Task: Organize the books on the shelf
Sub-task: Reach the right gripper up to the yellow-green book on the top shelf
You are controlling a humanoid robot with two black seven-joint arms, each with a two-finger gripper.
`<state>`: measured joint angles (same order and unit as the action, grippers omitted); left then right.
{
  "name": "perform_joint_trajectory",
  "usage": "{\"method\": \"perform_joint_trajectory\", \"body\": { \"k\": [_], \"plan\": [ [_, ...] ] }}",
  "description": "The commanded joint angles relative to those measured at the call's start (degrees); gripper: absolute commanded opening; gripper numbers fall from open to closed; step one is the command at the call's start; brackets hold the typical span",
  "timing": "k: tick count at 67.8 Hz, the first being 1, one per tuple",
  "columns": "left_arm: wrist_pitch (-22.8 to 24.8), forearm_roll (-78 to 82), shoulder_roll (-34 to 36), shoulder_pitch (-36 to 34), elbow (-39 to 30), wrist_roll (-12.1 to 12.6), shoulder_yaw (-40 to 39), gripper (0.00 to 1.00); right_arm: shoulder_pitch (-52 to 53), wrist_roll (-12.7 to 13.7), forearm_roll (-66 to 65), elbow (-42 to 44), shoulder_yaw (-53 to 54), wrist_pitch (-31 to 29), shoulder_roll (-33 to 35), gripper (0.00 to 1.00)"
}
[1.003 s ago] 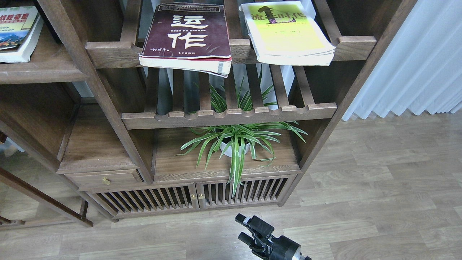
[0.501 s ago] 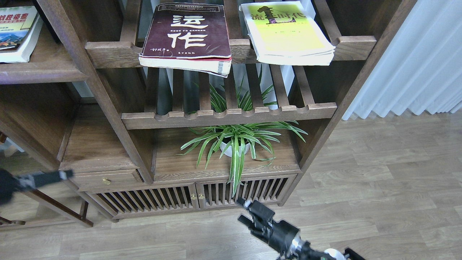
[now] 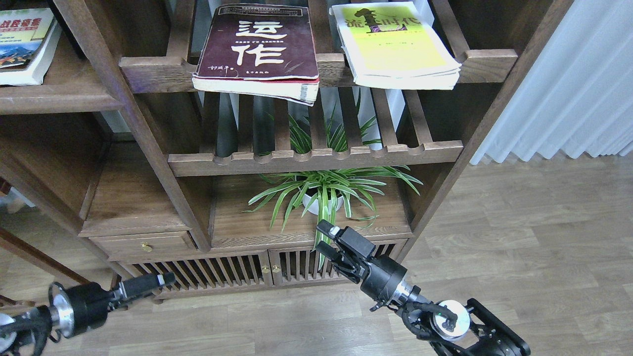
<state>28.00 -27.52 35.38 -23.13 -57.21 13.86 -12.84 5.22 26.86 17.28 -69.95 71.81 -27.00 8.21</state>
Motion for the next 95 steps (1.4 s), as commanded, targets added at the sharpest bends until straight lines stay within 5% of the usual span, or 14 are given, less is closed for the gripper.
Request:
{"method": "perform_joint_trajectory", "body": {
  "k": [1, 27, 74, 95],
  "plan": [
    [0.0, -0.1, -0.4, 0.0, 0.5, 0.0, 0.0, 1.00, 0.1, -1.3, 0.0, -2.6, 2.5, 0.8, 1.6, 0.99],
    [0.0, -0.2, -0.5, 0.1, 2.7, -0.1, 0.2, 1.00, 5.2, -2.8, 0.0, -7.6, 8.6, 12.0, 2.7, 0.98],
    [0.0, -0.5, -0.5, 1.7, 4.7, -0.3, -0.2, 1.00, 14.5, -4.4, -0.6, -9.3, 9.4, 20.9, 5.2, 0.92],
    [0.0, -0.6, -0.5, 1.7, 5.1, -0.5, -0.2, 1.00, 18.2, -4.4, -4.5, -8.9, 9.4, 29.8, 5.2, 0.91]
  ]
}}
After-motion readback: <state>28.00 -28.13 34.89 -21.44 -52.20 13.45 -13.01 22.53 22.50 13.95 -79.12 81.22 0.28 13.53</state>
